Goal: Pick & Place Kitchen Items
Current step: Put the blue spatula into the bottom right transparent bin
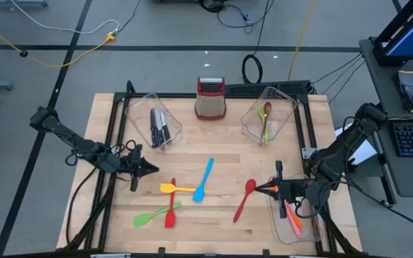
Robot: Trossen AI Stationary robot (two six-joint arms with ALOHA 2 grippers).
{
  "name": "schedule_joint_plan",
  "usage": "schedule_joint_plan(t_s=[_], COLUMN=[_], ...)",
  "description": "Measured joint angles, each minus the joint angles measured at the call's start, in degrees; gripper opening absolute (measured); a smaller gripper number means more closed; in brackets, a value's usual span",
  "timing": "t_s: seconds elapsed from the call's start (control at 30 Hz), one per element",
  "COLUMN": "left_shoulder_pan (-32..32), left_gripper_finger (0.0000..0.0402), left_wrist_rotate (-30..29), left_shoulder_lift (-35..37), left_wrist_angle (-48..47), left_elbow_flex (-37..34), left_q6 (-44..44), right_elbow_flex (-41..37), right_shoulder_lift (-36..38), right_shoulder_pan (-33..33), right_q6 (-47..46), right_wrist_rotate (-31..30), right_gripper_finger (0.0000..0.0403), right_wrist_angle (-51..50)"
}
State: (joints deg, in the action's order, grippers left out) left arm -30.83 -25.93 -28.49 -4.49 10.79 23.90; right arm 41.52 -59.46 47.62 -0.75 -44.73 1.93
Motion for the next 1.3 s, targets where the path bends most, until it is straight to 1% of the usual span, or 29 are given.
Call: schedule_joint_plan(t_s=[0.23, 0.33, 0.4, 0.63, 0.87, 1.0, 1.1, 1.3], left_shoulder_pan=[-0.01, -0.02, 0.0, -0.01, -0.01, -0.02, -0.01, -0.02], left_gripper_finger=[0.0026, 0.0026, 0.0026, 0.0026, 0.0026, 0.0026, 0.0026, 0.0026], left_wrist_rotate=[-0.04, -0.05, -0.07, -0.09, -0.09, -0.12, -0.14, -0.15], left_shoulder_lift=[0.0, 0.0, 0.01, 0.01, 0.0, 0.0, 0.0, 0.0], left_wrist_angle=[0.0, -0.02, 0.0, -0.04, -0.59, -1.61, -2.5, -3.49], left_elbow_flex=[0.0, 0.0, 0.0, 0.0, 0.0, 0.0, 0.0, 0.0], left_q6=[-0.02, -0.04, -0.04, -0.09, -0.09, -0.09, -0.07, 0.31], right_elbow_flex=[0.0, 0.0, 0.0, 0.02, 0.02, 1.22, 3.62, 8.36], right_shoulder_lift=[0.0, -0.02, -0.03, -3.07, -8.61, -12.32, -15.69, -21.92], right_shoulder_pan=[-0.17, -2.3, -4.74, -14.85, -21.57, -24.29, -26.0, -28.77], right_q6=[-0.03, 0.01, 0.41, 7.43, 14.81, 16.73, 17.97, 20.08], right_wrist_rotate=[-0.07, 0.34, 2.52, 15.22, 22.46, 25.94, 28.25, 28.57], right_gripper_finger=[0.0008, 0.0008, 0.0008, 0.0009, 0.0009, 0.0009, 0.001, 0.0041], right_wrist_angle=[0.05, 1.3, 2.22, 7.93, 11.8, 12.75, 12.02, 8.21])
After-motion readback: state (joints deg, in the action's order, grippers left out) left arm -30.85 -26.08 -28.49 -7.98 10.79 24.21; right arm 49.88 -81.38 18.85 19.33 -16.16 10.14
